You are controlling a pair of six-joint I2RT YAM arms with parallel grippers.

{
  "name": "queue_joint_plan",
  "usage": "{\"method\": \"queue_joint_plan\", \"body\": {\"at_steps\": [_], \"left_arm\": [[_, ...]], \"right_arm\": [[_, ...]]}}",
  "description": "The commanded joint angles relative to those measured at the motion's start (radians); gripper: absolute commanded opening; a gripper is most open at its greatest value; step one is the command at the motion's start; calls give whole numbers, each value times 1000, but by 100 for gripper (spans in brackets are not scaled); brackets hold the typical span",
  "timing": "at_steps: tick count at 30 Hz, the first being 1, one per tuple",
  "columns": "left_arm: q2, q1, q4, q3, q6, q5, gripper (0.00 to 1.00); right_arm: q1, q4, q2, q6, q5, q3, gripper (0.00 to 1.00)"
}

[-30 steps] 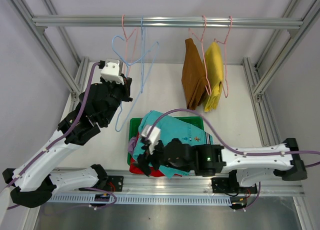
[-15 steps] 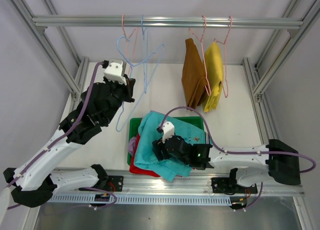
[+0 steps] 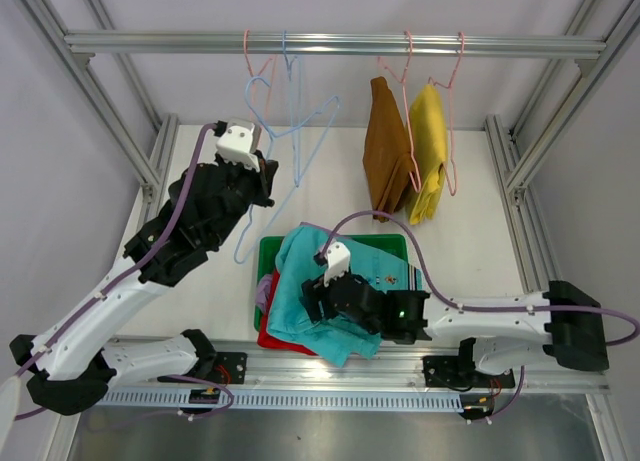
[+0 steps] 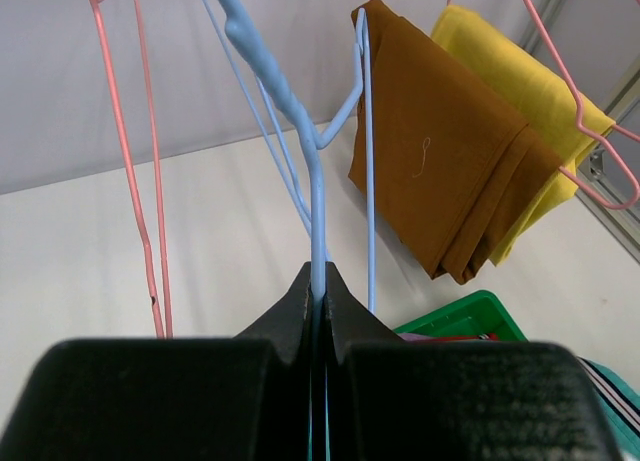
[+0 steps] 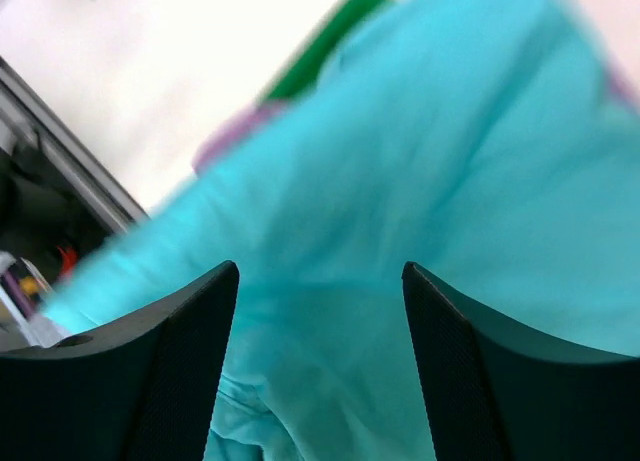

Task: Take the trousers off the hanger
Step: Place the trousers in the bin.

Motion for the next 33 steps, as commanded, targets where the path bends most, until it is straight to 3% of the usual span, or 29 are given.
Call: {"method": "queue_joint_plan", "body": {"at_steps": [1, 9, 14, 18, 28, 33], "left_arm": [[-5, 10, 31, -1, -20, 28, 1], [7, 10, 32, -7, -21, 41, 1], [13, 12, 32, -7, -21, 50, 1], [13, 12, 34, -9, -20, 58, 1], [-4, 10, 5, 26, -26, 99, 1], [51, 10, -49, 121, -27, 90, 1]], "right_arm": [[-37, -54, -76, -81, 34, 87, 71], [-178, 107, 45, -120, -99, 74, 71], [-193, 194, 218, -63, -153, 8, 71], [-180, 204, 260, -16, -159, -30, 71], [-151, 12, -54, -54, -55, -11, 75], [-138, -80, -230, -61, -9, -38, 75]]}}
